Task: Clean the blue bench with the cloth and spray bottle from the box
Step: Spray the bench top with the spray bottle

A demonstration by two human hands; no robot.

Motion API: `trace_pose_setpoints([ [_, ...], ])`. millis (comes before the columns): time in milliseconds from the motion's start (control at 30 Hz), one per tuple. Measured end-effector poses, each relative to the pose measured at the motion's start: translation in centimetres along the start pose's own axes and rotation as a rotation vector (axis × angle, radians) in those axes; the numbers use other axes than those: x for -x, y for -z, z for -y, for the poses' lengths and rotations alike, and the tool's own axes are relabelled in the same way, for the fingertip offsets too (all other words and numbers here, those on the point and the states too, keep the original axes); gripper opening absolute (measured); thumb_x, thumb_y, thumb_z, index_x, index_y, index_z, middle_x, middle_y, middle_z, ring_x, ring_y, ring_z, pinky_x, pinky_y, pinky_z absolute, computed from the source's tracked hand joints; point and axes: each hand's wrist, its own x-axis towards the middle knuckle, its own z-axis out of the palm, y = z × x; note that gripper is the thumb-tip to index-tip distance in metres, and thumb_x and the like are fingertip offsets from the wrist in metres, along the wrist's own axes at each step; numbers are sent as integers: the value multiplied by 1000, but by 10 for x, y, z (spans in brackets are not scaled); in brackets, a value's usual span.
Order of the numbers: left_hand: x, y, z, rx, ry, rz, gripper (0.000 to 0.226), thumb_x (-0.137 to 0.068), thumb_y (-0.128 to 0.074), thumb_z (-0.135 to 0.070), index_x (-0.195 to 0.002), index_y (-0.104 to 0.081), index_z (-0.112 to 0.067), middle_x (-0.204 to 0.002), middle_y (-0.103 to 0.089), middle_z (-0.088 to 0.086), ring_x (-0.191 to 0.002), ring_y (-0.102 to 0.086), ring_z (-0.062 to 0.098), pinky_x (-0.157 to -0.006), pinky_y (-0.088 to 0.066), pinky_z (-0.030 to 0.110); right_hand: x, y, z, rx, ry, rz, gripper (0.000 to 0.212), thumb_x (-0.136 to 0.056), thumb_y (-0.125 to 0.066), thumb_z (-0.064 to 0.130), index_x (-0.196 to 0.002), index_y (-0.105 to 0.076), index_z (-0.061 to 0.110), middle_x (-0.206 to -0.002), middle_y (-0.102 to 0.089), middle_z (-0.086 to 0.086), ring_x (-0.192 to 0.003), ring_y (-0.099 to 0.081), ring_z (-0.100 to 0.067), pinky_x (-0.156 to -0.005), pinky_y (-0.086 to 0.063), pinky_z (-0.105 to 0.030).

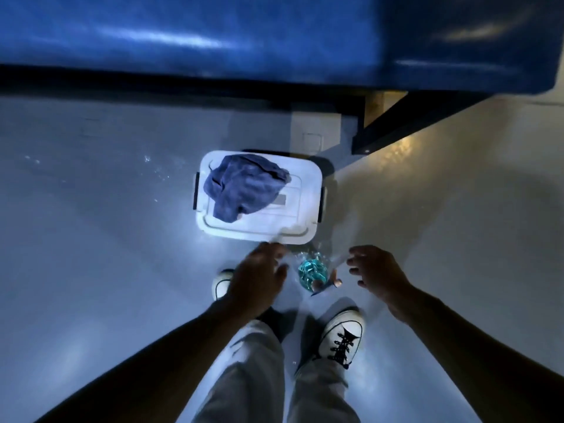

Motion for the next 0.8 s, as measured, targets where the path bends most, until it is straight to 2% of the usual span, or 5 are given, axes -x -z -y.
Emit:
trace_pose_setpoints([
  [133,15,-84,-20,-93,-27,267,46,-94,-69,-36,-135,-55,-21,-131,-63,1,-115,-66,19,-92,-52,32,-22,-22,-55,222,109,17,42,-105,-39,5,-133,-65,22,-142,-62,-7,-82,-70,-9,-66,-55,-19],
  [200,16,-116,-25,-98,-41,221,53,-91,-73,-36,-137,-50,-22,-137,-58,0,-118,-65,18,-94,-54,31,-36,-32,-72,264,159,35,45,-103,-36,3,-128,-68,23,-139,-64,-10,-57,-60,-3,-51,-45,-18],
  [433,8,-139,-19,-198,-5,-37,33,-95,-67,-26,-124,-66,-11,-107,-64,12,-71,-69,25,-66,-63,41,-40,-32,-74,321,239,85,55,-99,-35,-5,-127,-69,27,-145,-59,-10,-62,-56,-1,-49,-44,-13],
  [667,64,-32,-99,24,69,-111,16,-92,-67,-34,-91,-67,-18,-88,-53,-4,-72,-61,15,-71,-55,31,91,16,-17,338,554,105,35,-96,-45,1,-123,-66,8,-130,-65,-10,-116,-59,-19,-99,-48,-28],
  [800,137,72,-179,25,57,-199,17,-83,-74,-32,-77,-65,-20,-75,-62,-4,-70,-60,16,-68,-50,33,193,55,8,483,818,122,67,-85,-57,20,-150,-44,29,-159,-38,13,-147,-31,1,-120,-26,-16],
])
